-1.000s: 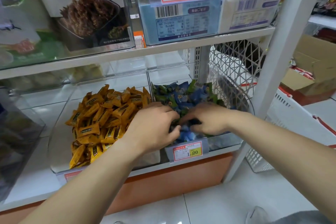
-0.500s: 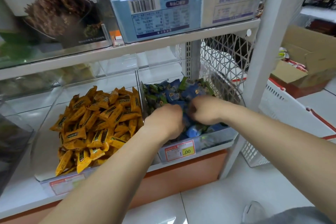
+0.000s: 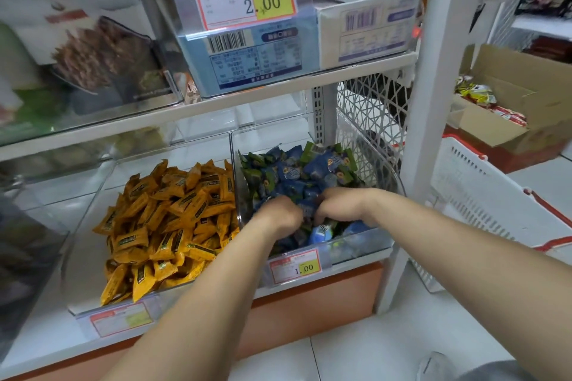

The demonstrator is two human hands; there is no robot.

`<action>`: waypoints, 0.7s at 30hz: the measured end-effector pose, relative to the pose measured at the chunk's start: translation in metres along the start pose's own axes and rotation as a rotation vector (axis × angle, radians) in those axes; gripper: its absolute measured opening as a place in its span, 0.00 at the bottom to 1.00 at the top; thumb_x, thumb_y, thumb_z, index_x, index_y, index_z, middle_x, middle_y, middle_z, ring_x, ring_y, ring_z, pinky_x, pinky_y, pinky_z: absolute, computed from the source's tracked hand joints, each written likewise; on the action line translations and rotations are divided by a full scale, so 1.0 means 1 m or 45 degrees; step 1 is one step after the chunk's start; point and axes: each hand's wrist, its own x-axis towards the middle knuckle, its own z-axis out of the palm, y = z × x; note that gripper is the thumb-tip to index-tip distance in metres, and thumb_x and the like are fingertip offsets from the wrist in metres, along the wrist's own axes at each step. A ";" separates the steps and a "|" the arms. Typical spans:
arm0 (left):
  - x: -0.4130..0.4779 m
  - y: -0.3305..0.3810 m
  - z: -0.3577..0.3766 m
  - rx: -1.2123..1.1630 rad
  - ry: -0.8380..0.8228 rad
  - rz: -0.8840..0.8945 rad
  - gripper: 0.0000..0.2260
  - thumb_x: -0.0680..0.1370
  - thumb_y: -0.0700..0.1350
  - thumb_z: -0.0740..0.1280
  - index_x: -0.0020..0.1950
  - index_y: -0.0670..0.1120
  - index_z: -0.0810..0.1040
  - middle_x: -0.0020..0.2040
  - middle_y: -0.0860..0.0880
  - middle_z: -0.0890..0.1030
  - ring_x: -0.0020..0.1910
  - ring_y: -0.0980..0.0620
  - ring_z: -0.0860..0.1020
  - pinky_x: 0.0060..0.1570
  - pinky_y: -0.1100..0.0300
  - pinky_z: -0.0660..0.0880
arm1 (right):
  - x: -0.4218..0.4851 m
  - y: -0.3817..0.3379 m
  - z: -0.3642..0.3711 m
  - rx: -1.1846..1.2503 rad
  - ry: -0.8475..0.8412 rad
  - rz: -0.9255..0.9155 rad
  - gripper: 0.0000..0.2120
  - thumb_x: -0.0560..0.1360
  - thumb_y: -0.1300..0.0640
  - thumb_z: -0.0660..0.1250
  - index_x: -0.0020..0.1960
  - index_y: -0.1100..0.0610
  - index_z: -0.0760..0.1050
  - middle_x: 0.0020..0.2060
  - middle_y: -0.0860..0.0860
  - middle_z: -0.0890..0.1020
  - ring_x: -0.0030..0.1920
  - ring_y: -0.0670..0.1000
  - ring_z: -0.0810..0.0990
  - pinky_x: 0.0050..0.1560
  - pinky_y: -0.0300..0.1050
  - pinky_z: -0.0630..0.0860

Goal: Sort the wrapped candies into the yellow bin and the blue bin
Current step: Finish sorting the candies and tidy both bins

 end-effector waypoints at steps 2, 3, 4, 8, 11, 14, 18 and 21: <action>0.001 0.001 -0.002 -0.047 -0.013 -0.011 0.14 0.81 0.41 0.59 0.35 0.46 0.71 0.36 0.47 0.74 0.33 0.52 0.71 0.28 0.59 0.64 | 0.001 0.003 0.003 0.228 0.026 0.017 0.09 0.73 0.61 0.68 0.53 0.60 0.78 0.48 0.56 0.79 0.45 0.54 0.79 0.53 0.52 0.79; 0.001 0.002 -0.002 -0.087 -0.014 -0.012 0.14 0.81 0.41 0.59 0.36 0.46 0.72 0.37 0.47 0.75 0.35 0.52 0.72 0.30 0.59 0.65 | 0.000 0.004 0.003 0.311 0.029 0.031 0.08 0.72 0.62 0.68 0.51 0.61 0.78 0.45 0.56 0.78 0.42 0.54 0.78 0.50 0.52 0.80; 0.001 0.002 -0.001 -0.134 -0.007 -0.012 0.12 0.82 0.41 0.59 0.38 0.46 0.73 0.41 0.46 0.77 0.38 0.50 0.74 0.33 0.58 0.67 | -0.001 0.004 0.003 0.361 0.024 0.042 0.06 0.72 0.63 0.69 0.49 0.61 0.78 0.43 0.57 0.78 0.40 0.54 0.78 0.48 0.51 0.80; 0.000 0.002 0.004 -0.351 0.011 -0.034 0.09 0.82 0.41 0.60 0.54 0.41 0.79 0.55 0.41 0.80 0.55 0.44 0.78 0.54 0.54 0.75 | -0.006 -0.001 0.005 0.369 -0.029 0.038 0.03 0.72 0.59 0.69 0.46 0.56 0.78 0.38 0.53 0.78 0.31 0.50 0.77 0.36 0.43 0.75; -0.001 0.003 0.005 -0.323 -0.030 -0.029 0.12 0.83 0.42 0.58 0.59 0.40 0.79 0.58 0.42 0.79 0.56 0.46 0.77 0.51 0.56 0.72 | -0.009 -0.007 0.005 0.178 -0.115 -0.014 0.02 0.76 0.56 0.66 0.48 0.52 0.77 0.42 0.50 0.78 0.41 0.50 0.77 0.47 0.45 0.75; 0.002 0.003 0.004 -0.355 -0.035 -0.066 0.07 0.82 0.43 0.60 0.49 0.45 0.77 0.51 0.45 0.78 0.47 0.49 0.76 0.42 0.59 0.71 | -0.012 -0.005 0.000 0.207 -0.151 0.009 0.05 0.76 0.55 0.66 0.49 0.55 0.78 0.41 0.51 0.80 0.40 0.51 0.80 0.45 0.46 0.78; 0.002 0.001 0.007 -0.588 -0.021 -0.116 0.05 0.79 0.45 0.65 0.46 0.47 0.79 0.53 0.43 0.82 0.46 0.48 0.79 0.44 0.57 0.76 | -0.015 -0.004 0.001 0.374 -0.088 0.063 0.02 0.74 0.60 0.67 0.44 0.58 0.76 0.33 0.53 0.76 0.27 0.50 0.74 0.28 0.39 0.70; 0.000 -0.003 0.009 -1.114 0.120 -0.244 0.11 0.77 0.49 0.70 0.56 0.45 0.80 0.50 0.43 0.83 0.47 0.46 0.81 0.42 0.55 0.78 | -0.013 -0.003 -0.002 0.686 0.068 -0.034 0.09 0.74 0.67 0.66 0.53 0.62 0.79 0.41 0.57 0.78 0.36 0.54 0.79 0.34 0.43 0.76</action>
